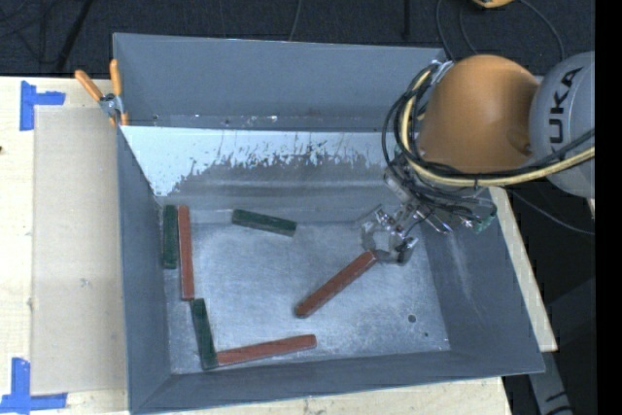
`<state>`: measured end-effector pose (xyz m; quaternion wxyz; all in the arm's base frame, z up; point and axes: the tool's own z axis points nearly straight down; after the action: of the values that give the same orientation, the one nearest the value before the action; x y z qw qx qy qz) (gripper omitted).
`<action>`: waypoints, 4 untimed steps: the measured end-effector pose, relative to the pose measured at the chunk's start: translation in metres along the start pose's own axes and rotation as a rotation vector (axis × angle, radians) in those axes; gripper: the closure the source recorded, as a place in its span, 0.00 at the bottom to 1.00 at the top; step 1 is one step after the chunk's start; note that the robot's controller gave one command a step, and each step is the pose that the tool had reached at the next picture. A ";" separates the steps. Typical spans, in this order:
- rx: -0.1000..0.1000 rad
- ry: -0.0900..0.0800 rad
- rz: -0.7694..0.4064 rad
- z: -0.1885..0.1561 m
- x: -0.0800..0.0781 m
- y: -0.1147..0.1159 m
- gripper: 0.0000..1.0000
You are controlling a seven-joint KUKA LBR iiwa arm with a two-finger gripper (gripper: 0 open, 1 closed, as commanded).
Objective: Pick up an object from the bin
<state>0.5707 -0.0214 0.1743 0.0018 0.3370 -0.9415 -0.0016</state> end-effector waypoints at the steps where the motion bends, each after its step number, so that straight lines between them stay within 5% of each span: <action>1: 0.003 -0.004 0.151 -0.039 -0.002 0.008 1.00; 2: 0.000 0.000 0.153 0.026 -0.004 0.020 0.00; 3: 0.003 -0.002 0.152 0.025 -0.004 0.020 0.00; 4: 0.011 -0.011 0.123 0.057 -0.036 0.014 0.00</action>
Offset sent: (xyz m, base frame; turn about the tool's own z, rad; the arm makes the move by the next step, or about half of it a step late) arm -0.0092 0.0173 -0.0238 0.1525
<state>0.5893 0.0127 0.1176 -0.0053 0.2787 -0.9604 0.0018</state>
